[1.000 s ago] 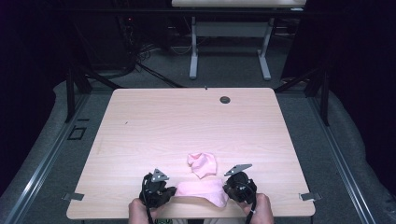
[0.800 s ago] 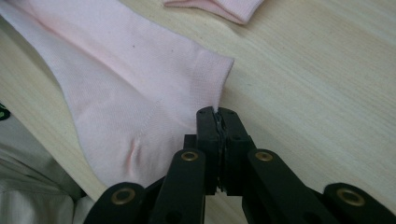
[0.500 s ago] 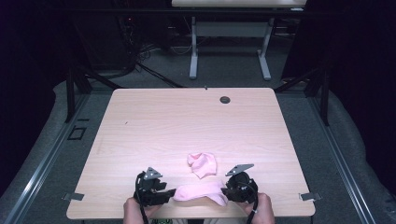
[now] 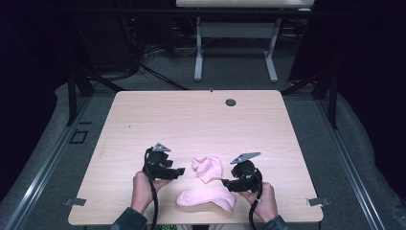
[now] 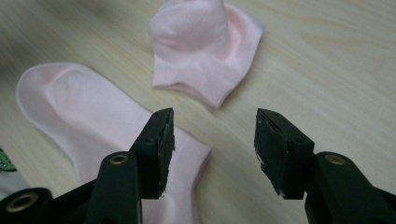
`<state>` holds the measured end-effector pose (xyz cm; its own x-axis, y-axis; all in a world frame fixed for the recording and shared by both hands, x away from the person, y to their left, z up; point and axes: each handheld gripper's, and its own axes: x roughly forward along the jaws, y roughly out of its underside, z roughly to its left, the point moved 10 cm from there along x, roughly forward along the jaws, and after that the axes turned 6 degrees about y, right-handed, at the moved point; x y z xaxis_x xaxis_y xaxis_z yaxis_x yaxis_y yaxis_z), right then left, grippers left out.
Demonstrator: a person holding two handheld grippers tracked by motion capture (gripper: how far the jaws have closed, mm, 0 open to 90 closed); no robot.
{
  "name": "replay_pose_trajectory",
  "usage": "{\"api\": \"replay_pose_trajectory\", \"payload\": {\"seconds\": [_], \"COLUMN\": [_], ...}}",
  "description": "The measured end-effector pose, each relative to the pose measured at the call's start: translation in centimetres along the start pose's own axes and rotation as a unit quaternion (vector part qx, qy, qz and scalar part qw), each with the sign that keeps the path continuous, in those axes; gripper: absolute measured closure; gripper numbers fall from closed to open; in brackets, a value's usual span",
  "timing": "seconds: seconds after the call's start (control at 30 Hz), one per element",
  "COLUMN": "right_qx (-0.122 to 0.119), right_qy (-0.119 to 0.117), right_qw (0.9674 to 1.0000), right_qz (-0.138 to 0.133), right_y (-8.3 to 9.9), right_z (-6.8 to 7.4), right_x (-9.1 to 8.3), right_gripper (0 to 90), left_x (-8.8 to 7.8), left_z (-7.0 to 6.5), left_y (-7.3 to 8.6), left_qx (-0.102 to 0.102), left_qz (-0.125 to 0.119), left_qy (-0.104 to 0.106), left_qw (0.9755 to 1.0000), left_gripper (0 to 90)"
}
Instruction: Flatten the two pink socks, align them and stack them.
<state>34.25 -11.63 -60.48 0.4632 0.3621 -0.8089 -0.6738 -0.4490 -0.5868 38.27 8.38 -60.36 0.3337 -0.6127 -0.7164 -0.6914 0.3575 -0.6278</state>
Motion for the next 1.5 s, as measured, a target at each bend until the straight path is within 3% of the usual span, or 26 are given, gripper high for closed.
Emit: {"api": "replay_pose_trajectory", "payload": {"seconds": [0.2,0.47,0.63,0.93,1.0,1.03,1.2,1.23,1.37,1.5], "right_qx": [0.001,0.008,0.003,0.010,0.012,0.004,0.010,0.008,0.006,0.006], "right_qy": [0.000,-0.004,0.007,0.010,0.010,0.007,-0.006,-0.006,-0.008,-0.012], "right_qw": [1.0000,0.9995,0.9990,0.9985,0.9988,0.9984,0.9989,0.9989,0.9988,0.9989], "right_qz": [0.005,0.031,0.044,0.052,0.046,0.055,0.045,0.047,0.047,0.046], "right_y": [-1.1,-2.0,-2.2,-1.7,-1.7,-1.5,-1.7,-1.6,-1.6,-1.6], "right_z": [-0.3,-0.2,-0.5,-0.3,-0.2,-0.2,0.1,0.1,0.1,0.2], "right_x": [0.8,3.7,5.1,6.1,6.1,5.9,6.0,6.0,6.0,6.0], "right_gripper": [45.0,37.4,43.0,64.8,70.0,74.9,82.2,83.5,84.0,84.0], "left_x": [2.4,5.3,6.1,7.4,7.5,7.6,7.8,7.9,8.0,7.3], "left_z": [0.5,0.3,-0.4,-0.9,-0.8,-0.8,-0.6,-0.5,-0.2,-0.3], "left_y": [-1.2,-1.9,-2.4,-2.0,-2.0,-2.0,-2.1,-2.2,-2.3,-2.7], "left_qx": [0.003,0.006,0.019,0.030,0.030,0.030,0.036,0.036,0.027,0.023], "left_qz": [0.029,0.053,0.063,0.093,0.091,0.092,0.086,0.084,0.072,0.054], "left_qy": [0.005,0.020,0.020,0.009,0.002,0.003,-0.002,-0.003,0.001,0.005], "left_qw": [0.9996,0.9984,0.9976,0.9951,0.9954,0.9953,0.9956,0.9958,0.9970,0.9983], "left_gripper": [36.6,34.9,37.4,58.2,62.9,67.6,77.5,83.9,88.8,84.9]}}
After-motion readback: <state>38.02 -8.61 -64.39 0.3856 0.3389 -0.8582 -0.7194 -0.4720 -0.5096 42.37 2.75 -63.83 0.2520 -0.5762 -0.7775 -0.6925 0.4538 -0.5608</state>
